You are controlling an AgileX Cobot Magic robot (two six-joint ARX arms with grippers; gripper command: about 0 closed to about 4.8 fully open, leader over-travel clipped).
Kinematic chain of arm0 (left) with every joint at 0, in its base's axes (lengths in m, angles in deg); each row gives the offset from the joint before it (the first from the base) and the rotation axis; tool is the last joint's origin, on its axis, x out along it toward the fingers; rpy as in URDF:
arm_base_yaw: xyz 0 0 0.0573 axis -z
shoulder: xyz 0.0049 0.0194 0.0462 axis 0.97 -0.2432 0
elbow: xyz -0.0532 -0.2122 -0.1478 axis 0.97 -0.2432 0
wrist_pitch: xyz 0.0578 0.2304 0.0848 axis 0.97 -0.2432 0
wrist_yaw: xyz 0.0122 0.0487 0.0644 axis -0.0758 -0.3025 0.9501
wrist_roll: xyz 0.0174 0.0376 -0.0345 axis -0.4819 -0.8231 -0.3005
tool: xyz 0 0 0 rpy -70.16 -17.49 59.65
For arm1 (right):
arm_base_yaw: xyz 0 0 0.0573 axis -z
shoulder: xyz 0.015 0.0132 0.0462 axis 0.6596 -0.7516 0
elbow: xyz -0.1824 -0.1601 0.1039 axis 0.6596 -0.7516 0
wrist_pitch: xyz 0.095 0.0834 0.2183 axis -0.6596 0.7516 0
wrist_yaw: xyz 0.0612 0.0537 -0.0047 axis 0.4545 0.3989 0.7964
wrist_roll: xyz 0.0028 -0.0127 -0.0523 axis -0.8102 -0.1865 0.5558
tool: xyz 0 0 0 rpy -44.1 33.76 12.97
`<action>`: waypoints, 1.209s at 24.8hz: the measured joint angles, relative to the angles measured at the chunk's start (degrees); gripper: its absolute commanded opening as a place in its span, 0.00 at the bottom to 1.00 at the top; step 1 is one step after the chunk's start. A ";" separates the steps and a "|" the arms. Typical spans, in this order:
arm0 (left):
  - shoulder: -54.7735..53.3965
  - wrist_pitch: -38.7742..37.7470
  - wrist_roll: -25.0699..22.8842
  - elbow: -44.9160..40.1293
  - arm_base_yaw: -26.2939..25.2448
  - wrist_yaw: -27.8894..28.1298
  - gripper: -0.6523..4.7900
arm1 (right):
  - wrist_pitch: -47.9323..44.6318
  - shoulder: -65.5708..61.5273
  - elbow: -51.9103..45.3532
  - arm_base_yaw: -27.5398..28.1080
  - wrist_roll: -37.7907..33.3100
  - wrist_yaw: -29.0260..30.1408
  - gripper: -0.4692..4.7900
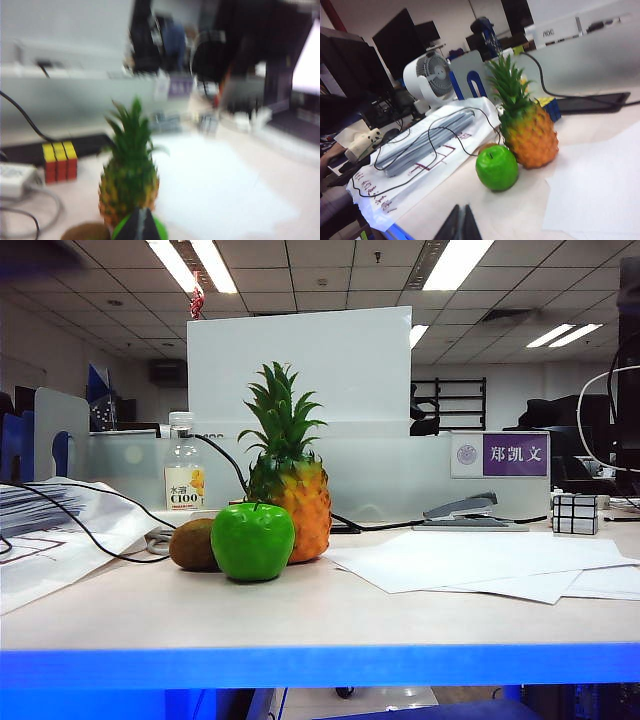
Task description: Arrange all the fruits from large to small from left to right in a row.
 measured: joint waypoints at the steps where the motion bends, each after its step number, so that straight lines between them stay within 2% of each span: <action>1: -4.00 -0.02 -1.86 1.64 1.09 -0.20 0.23 | -0.35 0.00 0.02 0.00 -0.07 0.00 0.09; 3: -12.81 -0.24 -5.20 4.85 3.52 -0.76 0.35 | -0.77 0.00 0.15 0.00 -0.15 0.07 0.09; 5: -19.78 -0.81 -6.75 7.41 5.35 -1.25 0.45 | -0.70 0.00 0.44 0.00 -0.79 0.09 0.14; 7: -25.38 0.07 -6.80 9.70 6.14 -1.86 0.55 | -0.68 0.00 1.22 0.02 -1.44 0.28 0.15; 11: -34.45 6.19 -5.57 13.79 6.54 -2.84 0.84 | -0.85 0.00 2.84 0.02 -1.81 1.49 0.19; 13: -36.92 9.40 -5.35 14.86 6.62 -2.82 0.93 | -0.85 0.00 3.45 0.02 -1.84 1.60 0.20; 16: -39.80 14.93 -5.38 16.50 6.64 -2.56 0.95 | -0.87 0.00 3.89 0.02 -1.88 1.62 0.24; 17: -40.33 16.57 -5.35 16.76 6.64 -2.23 0.98 | -0.72 0.00 3.87 0.00 -1.88 1.64 0.25; 22: -43.50 24.96 -5.86 18.23 6.67 1.44 1.00 | -0.63 0.00 3.87 0.00 -1.97 2.84 0.25; 26: -47.34 27.89 -5.86 20.90 6.64 4.81 1.00 | -0.63 0.00 3.87 0.00 -1.97 2.89 0.25; 30: -51.58 28.00 -5.20 24.26 6.64 4.11 1.00 | -0.63 0.00 3.87 0.00 -1.97 2.93 0.25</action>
